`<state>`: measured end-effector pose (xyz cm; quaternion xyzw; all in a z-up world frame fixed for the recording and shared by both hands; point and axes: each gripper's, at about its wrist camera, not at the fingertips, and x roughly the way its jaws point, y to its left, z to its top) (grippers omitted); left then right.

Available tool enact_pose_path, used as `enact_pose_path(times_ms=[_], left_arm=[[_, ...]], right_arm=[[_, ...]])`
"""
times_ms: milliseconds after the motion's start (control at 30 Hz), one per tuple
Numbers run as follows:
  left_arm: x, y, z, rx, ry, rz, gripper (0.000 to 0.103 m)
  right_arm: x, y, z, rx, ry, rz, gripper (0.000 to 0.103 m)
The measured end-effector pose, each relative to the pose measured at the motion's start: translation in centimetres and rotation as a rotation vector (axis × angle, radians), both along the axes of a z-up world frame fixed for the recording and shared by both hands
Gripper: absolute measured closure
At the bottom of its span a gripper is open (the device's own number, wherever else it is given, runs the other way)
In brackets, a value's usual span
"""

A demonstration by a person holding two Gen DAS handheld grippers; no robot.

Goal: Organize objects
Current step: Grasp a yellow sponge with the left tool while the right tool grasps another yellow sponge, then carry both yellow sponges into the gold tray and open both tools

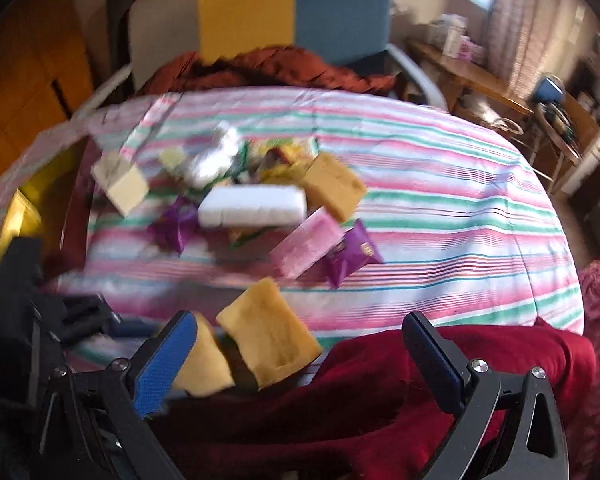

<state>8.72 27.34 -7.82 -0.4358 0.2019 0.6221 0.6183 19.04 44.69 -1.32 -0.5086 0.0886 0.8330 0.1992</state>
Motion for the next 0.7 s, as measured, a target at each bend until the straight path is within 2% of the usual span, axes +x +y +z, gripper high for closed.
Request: enact_pose_path(times_ms=[167,233,300,367,467,567,600,700], left_arm=[[-2.7,-4.8,0.8,0.017,0.0,0.127,0.043],[-2.9,-5.5,1.0,0.03,0.0,0.166,0.043],[-3.5,-6.2,1.5,0.052,-0.005,0.206,0.043],[-3.6,-6.7,1.9,0.074,-0.004,0.238,0.043],[-3.9,-6.8,2.1,0.096,-0.008,0.269,0.043],[-4.2,-7.3,2.2,0.11,-0.016,0.289,0.043],[-4.3,-7.3,2.4,0.114,-0.015,0.297,0.043],[-4.7,-8.0,3.0,0.136,-0.01,0.324,0.043]], right_arm=[[-3.2,-1.4,-3.9,0.009,-0.204,0.143,0.0],[-4.1,-1.5,-5.0,0.022,-0.271,0.179,0.002],[-4.8,-1.3,-6.0,0.031,-0.335,0.197,0.011],[-5.2,-1.1,-7.2,0.044,-0.395,0.202,0.014],[-5.1,-1.0,-7.6,0.05,-0.413,0.2,0.027],[-4.7,-0.7,-7.7,0.044,-0.401,0.188,0.034],[-4.5,-0.6,-7.9,0.047,-0.403,0.184,0.043],[-4.1,-0.2,-7.8,0.039,-0.373,0.167,0.049]])
